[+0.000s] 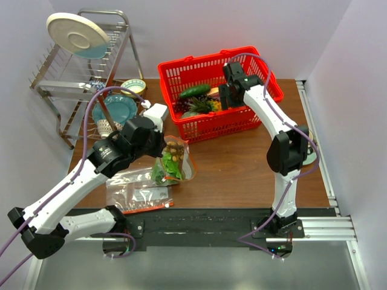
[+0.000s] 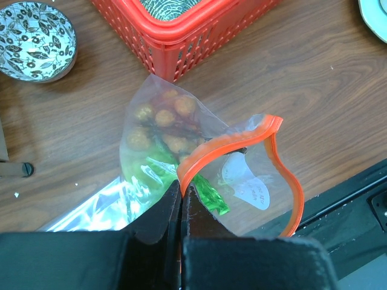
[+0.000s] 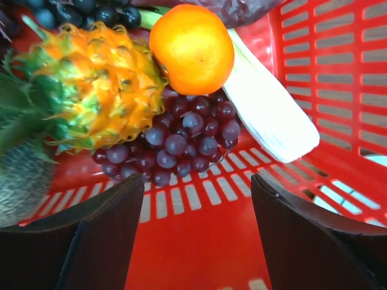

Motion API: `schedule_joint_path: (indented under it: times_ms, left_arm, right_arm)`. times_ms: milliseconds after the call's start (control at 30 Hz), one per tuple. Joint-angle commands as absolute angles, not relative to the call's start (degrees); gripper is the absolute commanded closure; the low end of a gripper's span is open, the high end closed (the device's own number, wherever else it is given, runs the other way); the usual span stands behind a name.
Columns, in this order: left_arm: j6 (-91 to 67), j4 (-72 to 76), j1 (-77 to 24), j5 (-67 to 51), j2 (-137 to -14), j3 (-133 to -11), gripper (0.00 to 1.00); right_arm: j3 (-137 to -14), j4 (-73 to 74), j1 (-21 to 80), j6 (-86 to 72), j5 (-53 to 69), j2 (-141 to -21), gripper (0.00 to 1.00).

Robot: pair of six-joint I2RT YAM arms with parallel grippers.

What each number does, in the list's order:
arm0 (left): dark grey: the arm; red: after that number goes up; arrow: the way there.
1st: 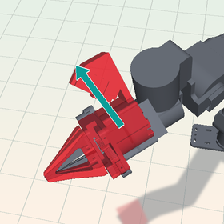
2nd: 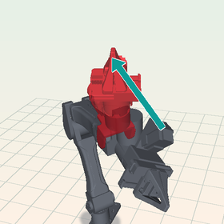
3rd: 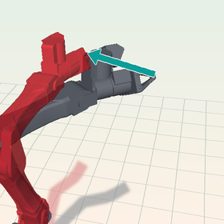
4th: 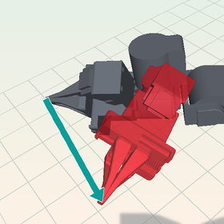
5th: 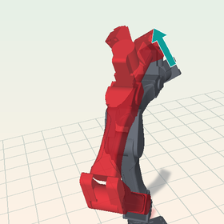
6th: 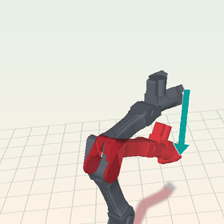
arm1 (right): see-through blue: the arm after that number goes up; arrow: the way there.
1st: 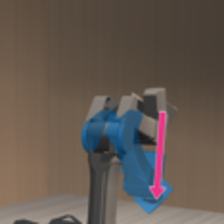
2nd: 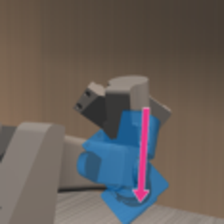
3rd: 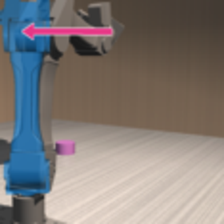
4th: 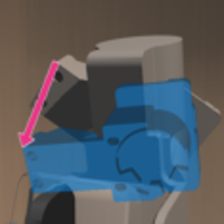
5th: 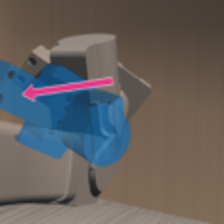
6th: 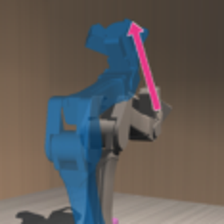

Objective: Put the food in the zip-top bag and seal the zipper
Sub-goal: Move the bin to the center of the board, then pick up the fake vegetable from the bin.

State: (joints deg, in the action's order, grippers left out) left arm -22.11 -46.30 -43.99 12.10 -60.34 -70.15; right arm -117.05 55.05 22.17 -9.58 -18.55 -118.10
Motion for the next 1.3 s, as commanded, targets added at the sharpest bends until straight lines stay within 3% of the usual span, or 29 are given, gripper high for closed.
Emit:
schedule_joint_path:
  times_ms: [0, 233, 433, 767, 1000, 1267]
  left_arm:
    - [-22.0, -43.5, -43.7, 11.2, -59.6, -71.4, 1.0]
    - [-21.3, -44.0, -43.8, 12.3, -60.0, -72.1, 1.0]
    - [-22.1, -43.5, -43.7, 12.1, -59.4, -71.3, 1.0]
    - [-22.8, -45.1, -43.7, 12.6, -59.6, -72.3, 1.0]
    - [-22.7, -45.8, -43.7, 13.9, -59.7, -72.4, 1.0]
    - [-23.0, -45.7, -43.8, 14.4, -60.5, -72.5, 1.0]
  right_arm:
    - [-108.7, 60.1, 22.8, -9.7, -20.4, -108.6, 0.25]
    - [-100.6, 61.6, 29.9, -10.1, -15.9, -101.2, 0.26]
    - [-101.0, 58.3, 32.3, -10.1, -14.1, -99.8, 0.24]
    - [-112.8, 48.4, 27.8, -7.2, -8.5, -110.9, 0.25]
    - [-122.9, 44.7, 25.8, -2.8, -4.5, -121.7, 0.18]
    - [-122.6, 34.9, 21.4, -0.4, 1.3, -126.7, 0.13]
